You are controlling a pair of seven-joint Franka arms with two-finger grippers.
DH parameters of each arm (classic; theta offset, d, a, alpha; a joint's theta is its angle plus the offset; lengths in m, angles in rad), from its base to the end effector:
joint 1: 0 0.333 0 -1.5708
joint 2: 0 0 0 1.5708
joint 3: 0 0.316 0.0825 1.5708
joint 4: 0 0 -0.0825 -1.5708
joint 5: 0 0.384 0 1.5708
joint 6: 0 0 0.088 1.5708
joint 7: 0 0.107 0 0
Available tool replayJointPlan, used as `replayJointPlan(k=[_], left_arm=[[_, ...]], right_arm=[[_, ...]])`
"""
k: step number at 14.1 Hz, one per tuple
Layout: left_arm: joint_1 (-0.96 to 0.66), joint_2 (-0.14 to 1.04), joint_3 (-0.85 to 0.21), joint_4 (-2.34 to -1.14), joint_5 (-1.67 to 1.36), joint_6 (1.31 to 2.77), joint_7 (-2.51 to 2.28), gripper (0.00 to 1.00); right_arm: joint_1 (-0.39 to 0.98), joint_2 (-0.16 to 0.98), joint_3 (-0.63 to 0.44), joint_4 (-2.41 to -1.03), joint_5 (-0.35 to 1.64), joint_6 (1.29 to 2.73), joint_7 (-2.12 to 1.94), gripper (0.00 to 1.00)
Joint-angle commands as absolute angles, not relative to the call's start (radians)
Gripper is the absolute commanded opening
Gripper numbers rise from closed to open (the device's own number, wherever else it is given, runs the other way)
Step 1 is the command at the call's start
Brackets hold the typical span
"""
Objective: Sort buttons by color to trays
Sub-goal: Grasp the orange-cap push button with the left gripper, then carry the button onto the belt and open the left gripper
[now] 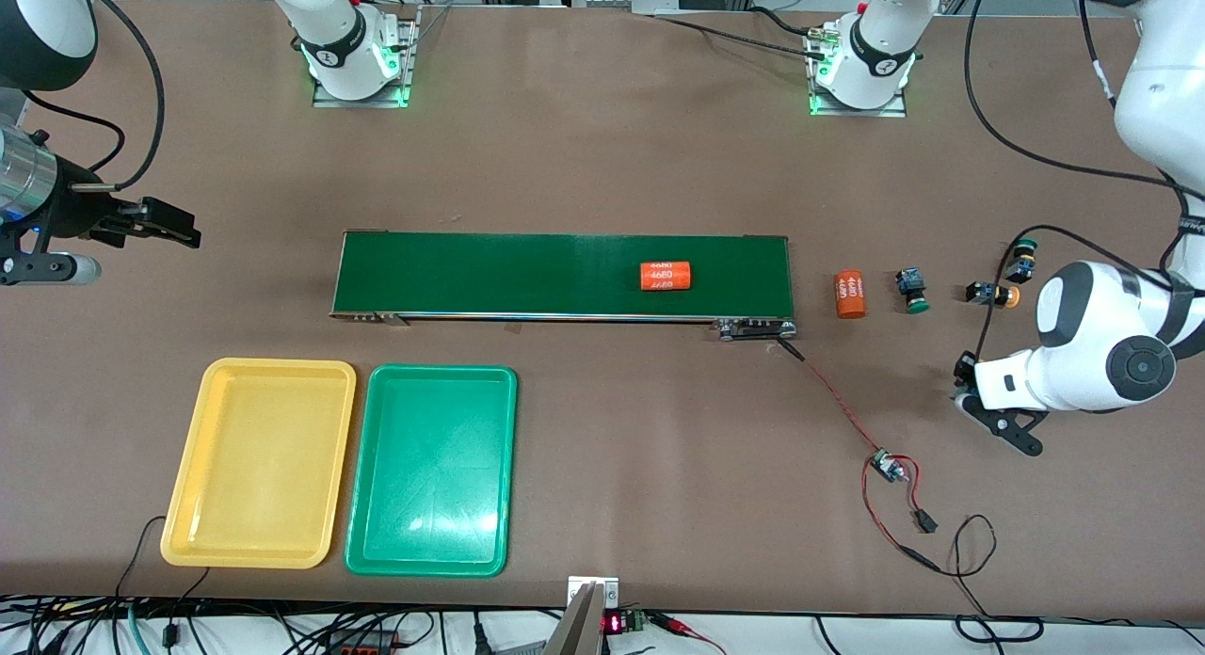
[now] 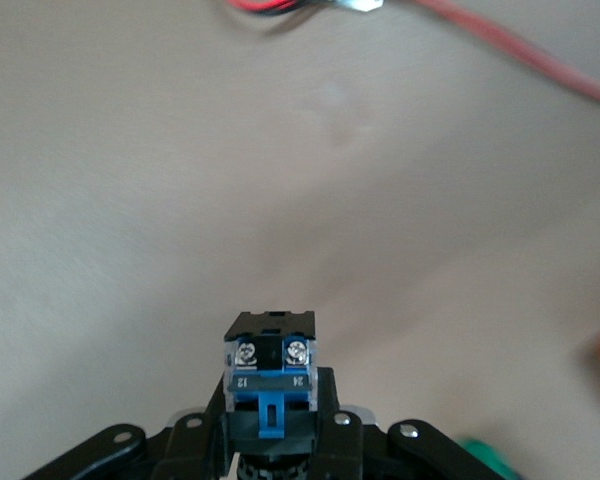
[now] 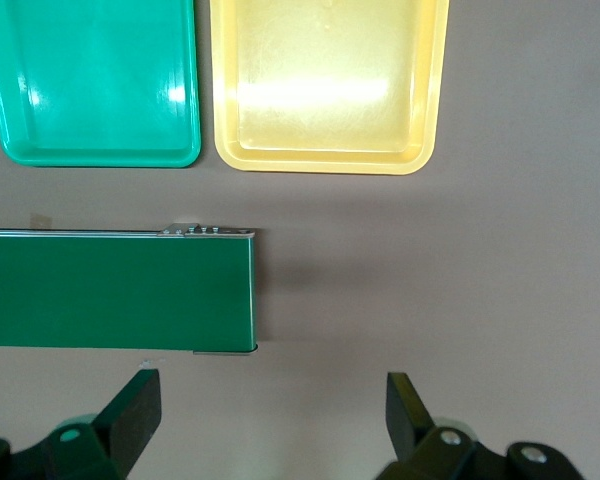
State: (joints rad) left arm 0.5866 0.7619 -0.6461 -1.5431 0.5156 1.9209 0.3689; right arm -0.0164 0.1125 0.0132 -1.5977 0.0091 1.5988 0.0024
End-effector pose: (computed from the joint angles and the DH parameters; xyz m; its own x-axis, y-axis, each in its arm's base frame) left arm 0.6757 0.0593 0.2503 0.8200 -0.5381 -0.1950 -0.5350 -0.8417 0.0726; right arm 0.5847 -0.0013 0.5500 0.9938 -0.0058 -0.1112 -0.0069 -0.9999 -0.0102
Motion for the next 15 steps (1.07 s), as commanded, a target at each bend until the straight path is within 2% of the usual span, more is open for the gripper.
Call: replayJointPlan(k=[1, 4, 9, 13, 15], left_arm=[[0.592, 0.706, -0.771, -1.568, 0.466, 1.708, 0.141, 0.15], [0.556, 0.715, -0.917, -1.600, 0.440, 1.632, -0.075, 0.14], [0.329, 0.738, -0.922, -1.615, 0.391, 1.651, -0.400, 0.13], [0.318, 0.749, -0.922, -1.724, 0.388, 1.822, -0.613, 0.14], [0.318, 0.752, -0.922, -1.733, 0.388, 1.838, -0.615, 0.15]], right_arm=[[-0.026, 0.114, 0.021, -1.592, 0.026, 1.597, 0.014, 1.00], [-0.025, 0.114, 0.021, -1.592, 0.026, 1.598, 0.015, 1.00], [-0.026, 0.114, 0.021, -1.592, 0.026, 1.598, 0.014, 1.00], [-0.026, 0.114, 0.021, -1.592, 0.026, 1.598, 0.014, 1.00], [-0.026, 0.114, 0.021, -1.592, 0.026, 1.598, 0.014, 1.00]])
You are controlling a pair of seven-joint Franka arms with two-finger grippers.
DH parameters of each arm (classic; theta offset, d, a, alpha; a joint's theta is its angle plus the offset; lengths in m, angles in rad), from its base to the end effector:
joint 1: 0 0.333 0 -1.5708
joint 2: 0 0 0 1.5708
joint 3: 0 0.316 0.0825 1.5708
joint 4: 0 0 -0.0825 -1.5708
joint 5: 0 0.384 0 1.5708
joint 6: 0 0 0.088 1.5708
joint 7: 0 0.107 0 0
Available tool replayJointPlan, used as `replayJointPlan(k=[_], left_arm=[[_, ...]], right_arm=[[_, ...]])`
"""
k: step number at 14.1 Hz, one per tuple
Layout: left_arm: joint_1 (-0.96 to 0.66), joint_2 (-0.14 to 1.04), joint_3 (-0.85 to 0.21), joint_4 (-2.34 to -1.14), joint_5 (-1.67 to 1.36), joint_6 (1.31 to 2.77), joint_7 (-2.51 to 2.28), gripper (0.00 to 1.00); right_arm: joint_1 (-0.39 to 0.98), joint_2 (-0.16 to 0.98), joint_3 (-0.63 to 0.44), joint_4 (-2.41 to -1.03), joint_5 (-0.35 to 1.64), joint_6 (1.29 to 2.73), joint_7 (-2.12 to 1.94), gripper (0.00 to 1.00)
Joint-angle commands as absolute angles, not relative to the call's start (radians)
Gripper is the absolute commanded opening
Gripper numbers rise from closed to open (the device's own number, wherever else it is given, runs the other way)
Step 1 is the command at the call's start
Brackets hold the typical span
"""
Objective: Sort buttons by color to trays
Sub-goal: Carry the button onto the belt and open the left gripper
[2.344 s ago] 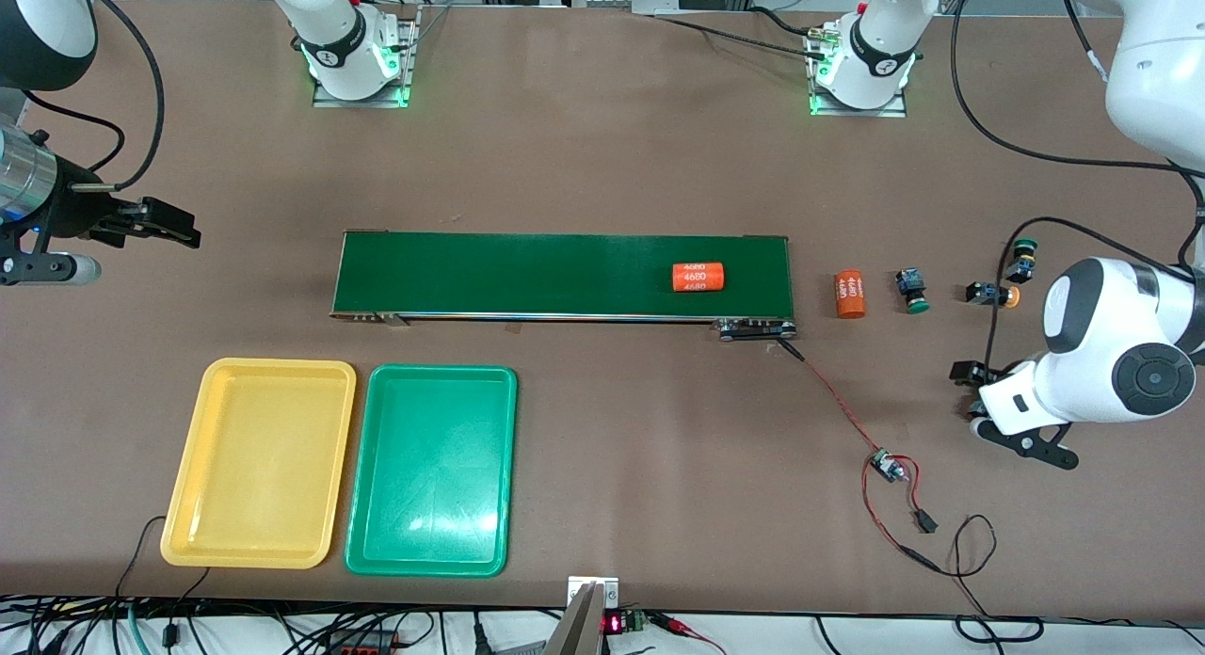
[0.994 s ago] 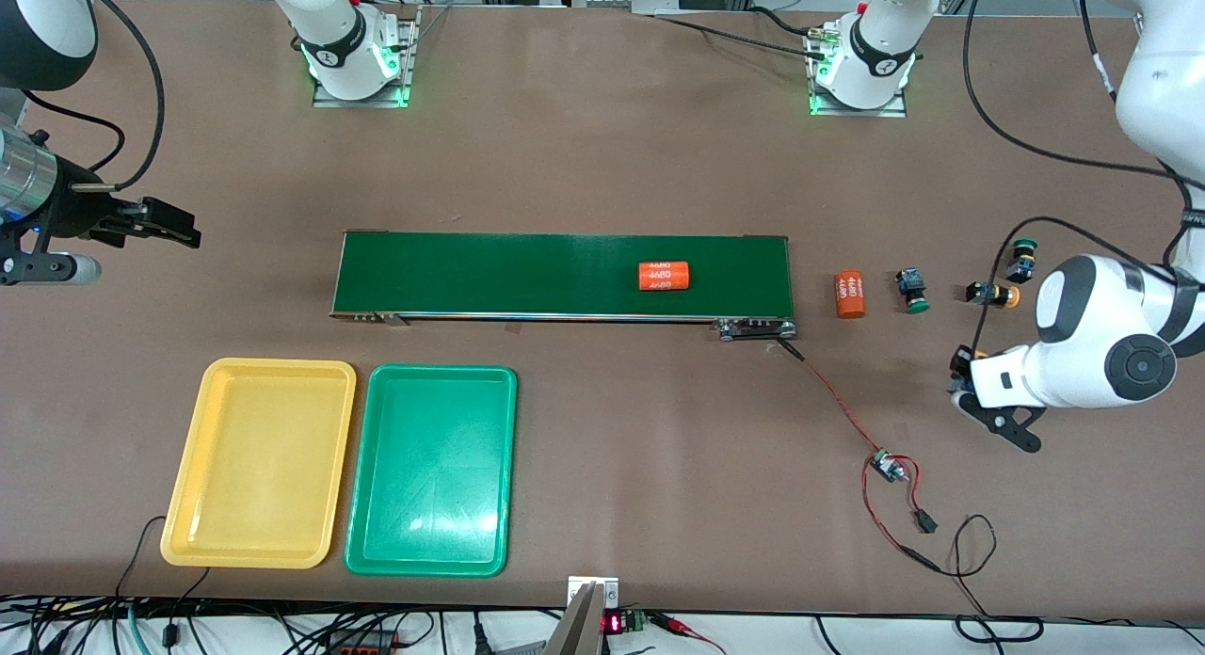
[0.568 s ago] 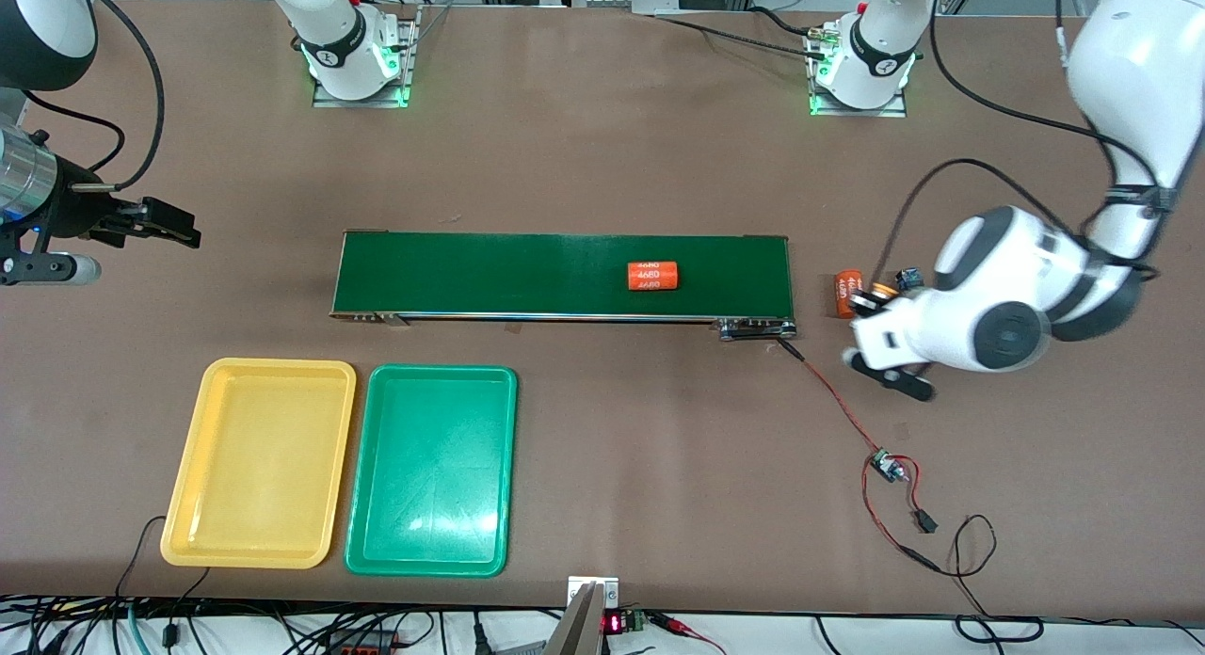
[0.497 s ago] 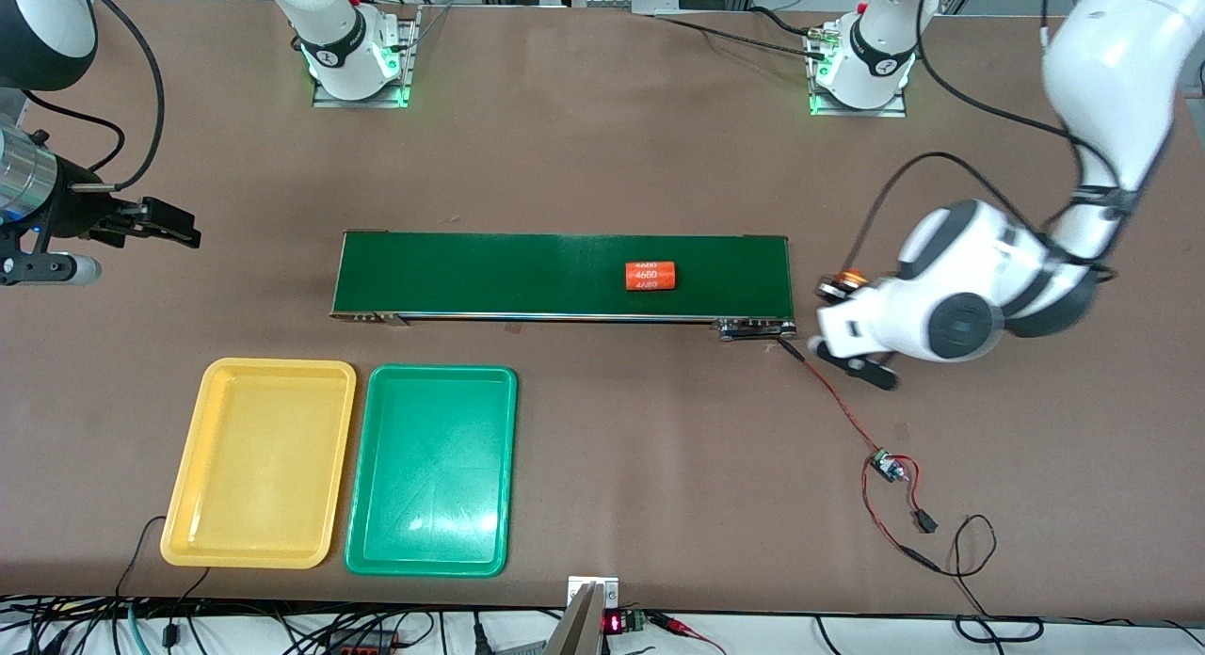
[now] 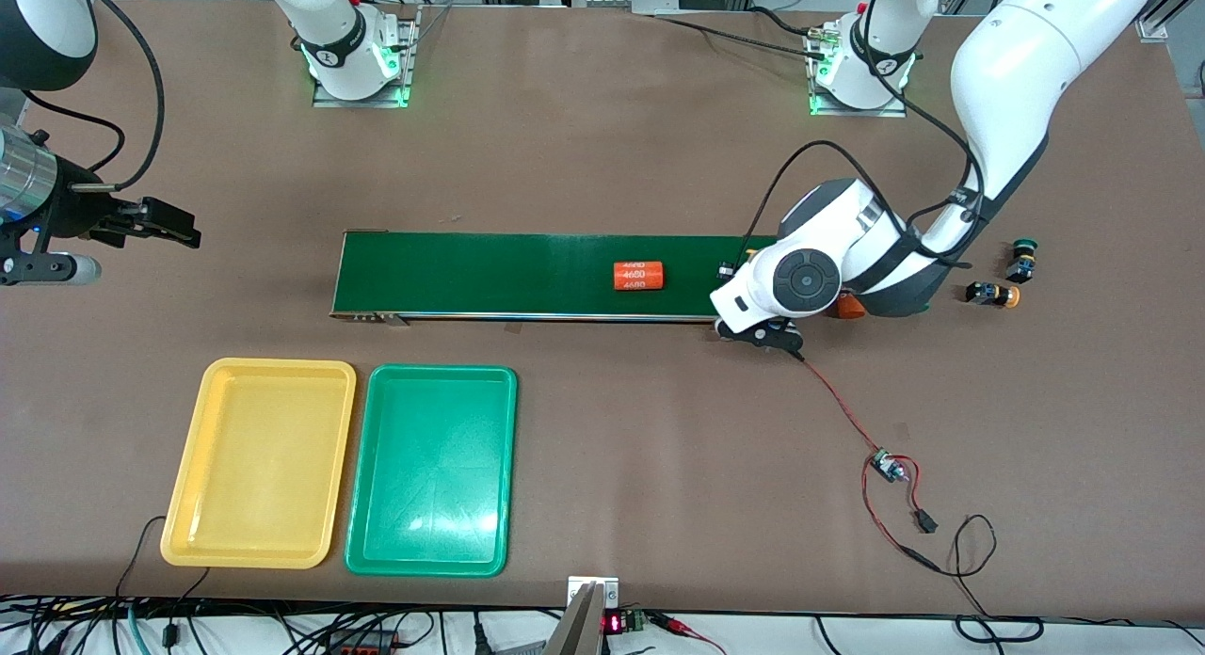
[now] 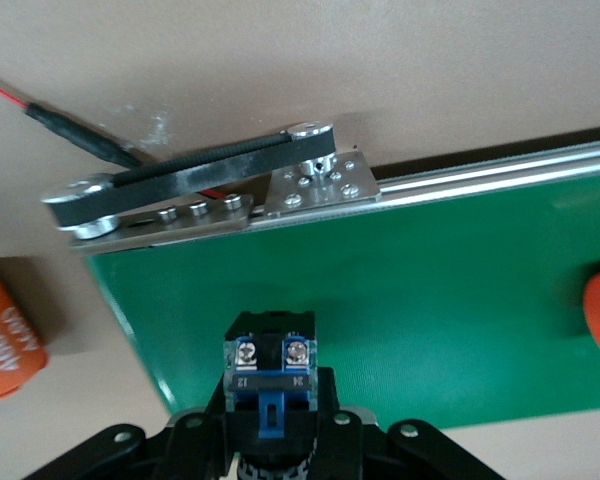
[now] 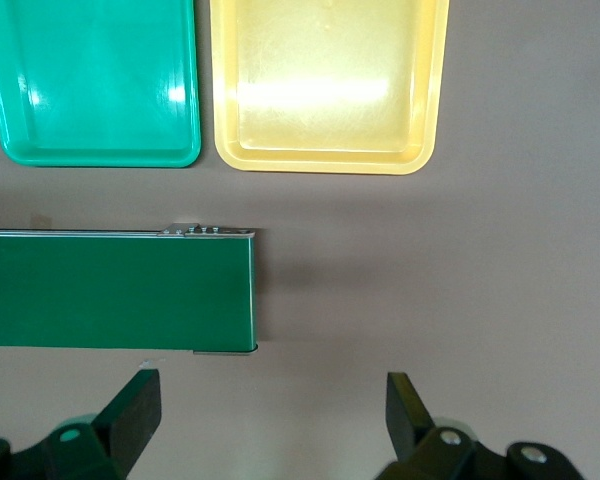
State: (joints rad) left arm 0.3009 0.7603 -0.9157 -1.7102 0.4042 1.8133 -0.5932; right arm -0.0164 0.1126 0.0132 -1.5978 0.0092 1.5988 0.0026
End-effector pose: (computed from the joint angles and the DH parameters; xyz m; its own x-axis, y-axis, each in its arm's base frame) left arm 0.5556 -0.2832 0.2581 0.9096 -0.1481 -0.3882 -0.1475 -0.9886 0.0316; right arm 0.5848 -0.0013 0.5499 0.9938 -0.0060 -0.1114 -0.0071 -0.9999 -0.0103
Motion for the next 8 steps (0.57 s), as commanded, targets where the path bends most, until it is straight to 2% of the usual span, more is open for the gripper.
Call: replayJointPlan(k=[1, 2, 3, 4, 8], left_arm=[[0.308, 0.753, -0.922, -1.736, 0.388, 1.848, -0.621, 0.15], [0.298, 0.758, -0.919, -1.736, 0.388, 1.853, -0.623, 0.21], [0.296, 0.761, -0.917, -1.736, 0.388, 1.853, -0.626, 0.48], [0.296, 0.759, -0.917, -1.733, 0.388, 1.848, -0.629, 0.99], [0.313, 0.736, -0.928, -1.682, 0.387, 1.784, -0.629, 1.00]], right_arm=[[-0.026, 0.114, 0.021, -1.592, 0.026, 1.598, 0.015, 1.00], [-0.026, 0.114, 0.021, -1.592, 0.026, 1.598, 0.014, 1.00], [-0.026, 0.114, 0.021, -1.592, 0.026, 1.598, 0.014, 1.00], [-0.026, 0.114, 0.021, -1.592, 0.026, 1.598, 0.014, 1.00], [-0.026, 0.114, 0.021, -1.592, 0.026, 1.598, 0.014, 1.00]])
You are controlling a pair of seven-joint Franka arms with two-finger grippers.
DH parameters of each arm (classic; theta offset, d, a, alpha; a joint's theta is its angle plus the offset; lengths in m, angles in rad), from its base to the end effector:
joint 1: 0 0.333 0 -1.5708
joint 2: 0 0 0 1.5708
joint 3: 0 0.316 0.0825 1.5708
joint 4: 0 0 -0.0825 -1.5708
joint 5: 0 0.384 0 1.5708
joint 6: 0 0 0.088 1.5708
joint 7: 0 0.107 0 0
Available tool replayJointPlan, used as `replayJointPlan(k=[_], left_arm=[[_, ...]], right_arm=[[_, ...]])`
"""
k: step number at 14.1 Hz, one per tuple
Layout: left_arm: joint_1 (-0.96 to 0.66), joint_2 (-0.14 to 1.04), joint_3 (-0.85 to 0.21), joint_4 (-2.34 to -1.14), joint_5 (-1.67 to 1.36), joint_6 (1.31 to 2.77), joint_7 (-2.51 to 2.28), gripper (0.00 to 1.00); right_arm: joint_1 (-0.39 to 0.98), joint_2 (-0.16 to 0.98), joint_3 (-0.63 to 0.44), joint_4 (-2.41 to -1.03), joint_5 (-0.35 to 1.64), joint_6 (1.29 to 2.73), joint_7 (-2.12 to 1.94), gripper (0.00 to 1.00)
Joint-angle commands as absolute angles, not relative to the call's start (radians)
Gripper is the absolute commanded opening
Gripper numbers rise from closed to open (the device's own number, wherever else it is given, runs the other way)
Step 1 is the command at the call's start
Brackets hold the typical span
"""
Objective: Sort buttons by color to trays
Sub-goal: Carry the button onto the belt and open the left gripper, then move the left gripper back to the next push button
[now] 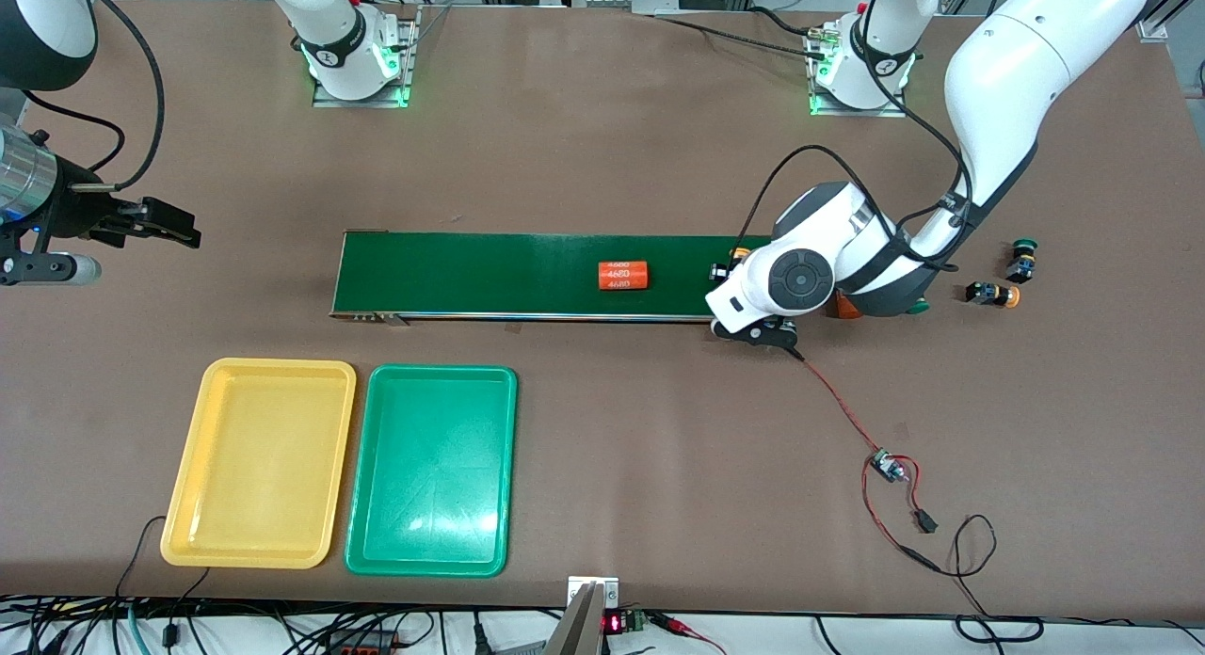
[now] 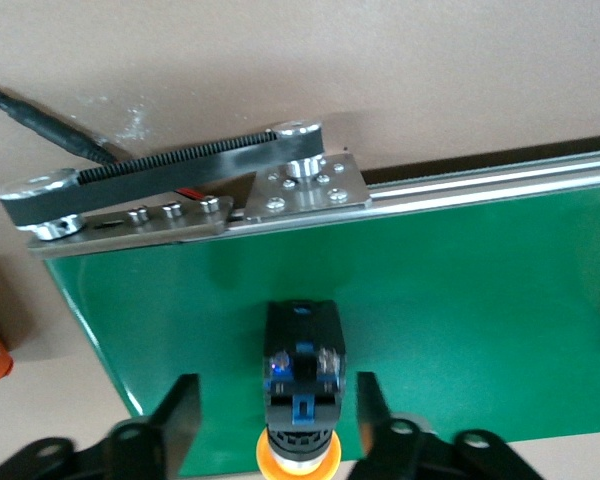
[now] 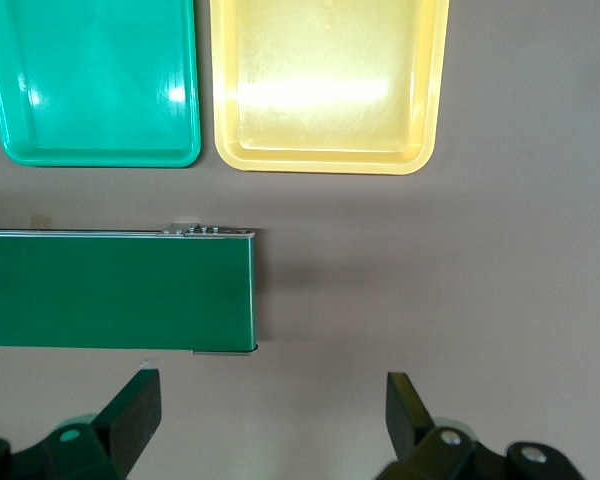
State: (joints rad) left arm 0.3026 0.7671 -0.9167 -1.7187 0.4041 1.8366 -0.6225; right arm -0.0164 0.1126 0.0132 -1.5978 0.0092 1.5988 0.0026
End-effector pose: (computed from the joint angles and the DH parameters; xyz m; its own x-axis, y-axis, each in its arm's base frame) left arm 0.5548 -0.2851 0.2537 0.9155 -0.1227 -0.3832 -0.1188 -0.9923 0.0339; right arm 0.5848 -0.0013 0.5499 0.9938 -0.0060 -0.1114 -0.0071 -0.9999 -0.0103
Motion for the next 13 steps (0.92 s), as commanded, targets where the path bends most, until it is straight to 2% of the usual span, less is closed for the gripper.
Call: replayJointPlan(k=[1, 4, 6, 9, 13], left_arm=[[0.313, 0.732, -0.931, -1.646, 0.387, 1.740, -0.629, 1.00], [0.316, 0.730, -0.934, -1.498, 0.399, 1.556, -0.617, 1.00], [0.322, 0.738, -0.895, -1.428, 0.423, 1.479, -0.612, 1.00], [0.400, 0.741, -0.870, -1.445, 0.423, 1.476, -0.562, 1.00], [0.505, 0.742, -0.773, -1.440, 0.478, 1.489, -0.222, 1.00]], right_arm=[[-0.026, 0.114, 0.021, -1.592, 0.026, 1.598, 0.014, 1.00], [-0.026, 0.114, 0.021, -1.592, 0.026, 1.598, 0.014, 1.00], [-0.026, 0.114, 0.021, -1.592, 0.026, 1.598, 0.015, 1.00], [-0.028, 0.114, 0.021, -1.592, 0.026, 1.598, 0.014, 1.00], [-0.026, 0.114, 0.021, -1.592, 0.026, 1.598, 0.015, 1.00]])
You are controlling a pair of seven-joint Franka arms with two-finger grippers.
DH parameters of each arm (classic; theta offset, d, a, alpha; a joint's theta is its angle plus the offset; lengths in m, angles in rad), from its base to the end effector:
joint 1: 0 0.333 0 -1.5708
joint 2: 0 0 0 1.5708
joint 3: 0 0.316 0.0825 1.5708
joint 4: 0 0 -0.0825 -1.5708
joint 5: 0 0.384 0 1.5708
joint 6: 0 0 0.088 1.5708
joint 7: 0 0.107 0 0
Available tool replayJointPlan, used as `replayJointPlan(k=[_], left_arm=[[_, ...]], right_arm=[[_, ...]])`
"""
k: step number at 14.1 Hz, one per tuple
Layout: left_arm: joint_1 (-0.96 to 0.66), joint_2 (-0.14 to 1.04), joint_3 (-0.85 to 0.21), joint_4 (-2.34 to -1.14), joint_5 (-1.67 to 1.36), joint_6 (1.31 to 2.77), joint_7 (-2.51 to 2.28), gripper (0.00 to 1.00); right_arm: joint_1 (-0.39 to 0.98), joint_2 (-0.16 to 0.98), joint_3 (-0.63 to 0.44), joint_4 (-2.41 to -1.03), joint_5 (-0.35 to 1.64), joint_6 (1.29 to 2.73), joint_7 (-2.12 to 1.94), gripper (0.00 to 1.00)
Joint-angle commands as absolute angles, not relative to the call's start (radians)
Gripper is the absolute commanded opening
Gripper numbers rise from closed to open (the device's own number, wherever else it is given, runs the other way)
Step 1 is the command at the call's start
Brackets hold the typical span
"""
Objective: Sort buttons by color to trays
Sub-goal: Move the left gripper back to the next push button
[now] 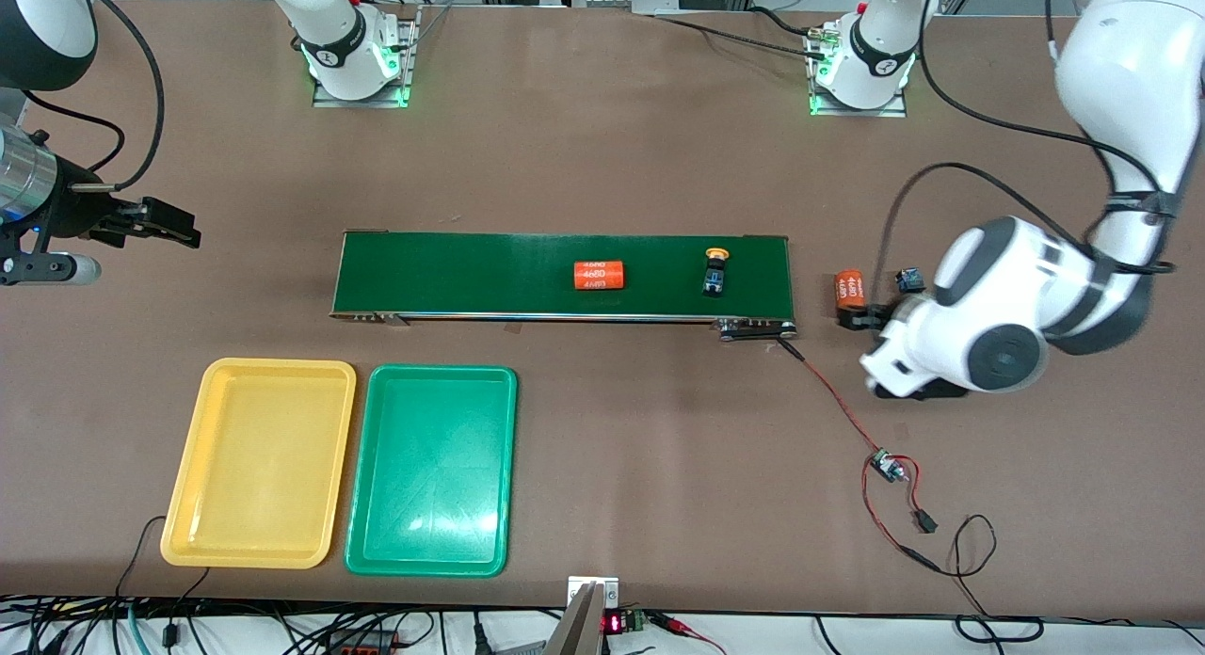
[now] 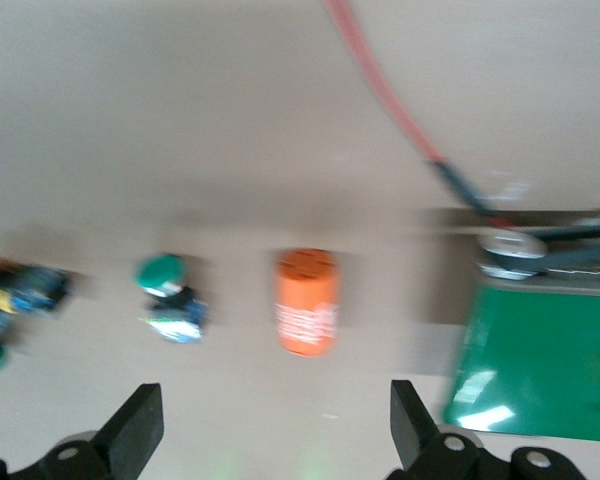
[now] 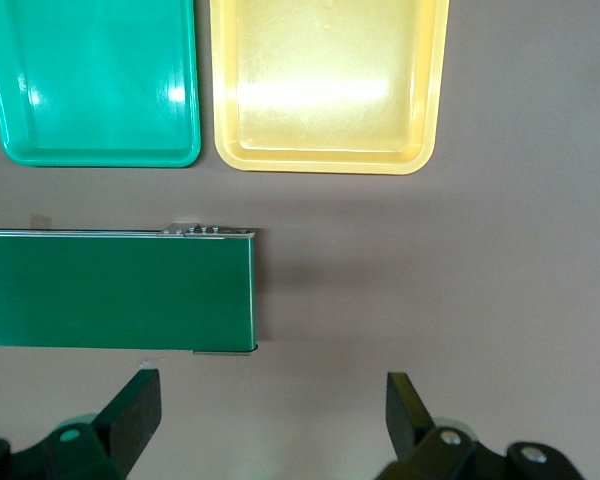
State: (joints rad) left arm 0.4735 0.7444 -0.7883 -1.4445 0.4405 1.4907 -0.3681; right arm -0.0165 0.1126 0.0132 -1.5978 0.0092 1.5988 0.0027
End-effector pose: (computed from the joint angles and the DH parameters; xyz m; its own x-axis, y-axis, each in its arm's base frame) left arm 0.6479 -0.0635 0.3101 0.8887 0.0119 -0.4584 -0.0238 -0.9971 -0.0719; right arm 0.5848 -0.0013 0.5499 0.9938 -0.0062 -0.1114 -0.0073 -0.9999 -0.0103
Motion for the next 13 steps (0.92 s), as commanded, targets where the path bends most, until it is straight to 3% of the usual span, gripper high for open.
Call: replayJointPlan(k=[1, 6, 13], left_arm=[[0.524, 0.742, -0.770, -1.439, 0.536, 1.489, -0.101, 1.00], [0.600, 0.726, -0.781, -1.445, 0.558, 1.491, 0.299, 1.00], [0.644, 0.713, -0.769, -1.460, 0.555, 1.514, 0.340, 1.00]], right_arm=[[-0.026, 0.114, 0.021, -1.592, 0.026, 1.598, 0.015, 1.00], [-0.031, 0.114, 0.021, -1.594, 0.026, 1.598, 0.014, 1.00], [-0.032, 0.114, 0.015, -1.594, 0.026, 1.595, 0.008, 1.00]])
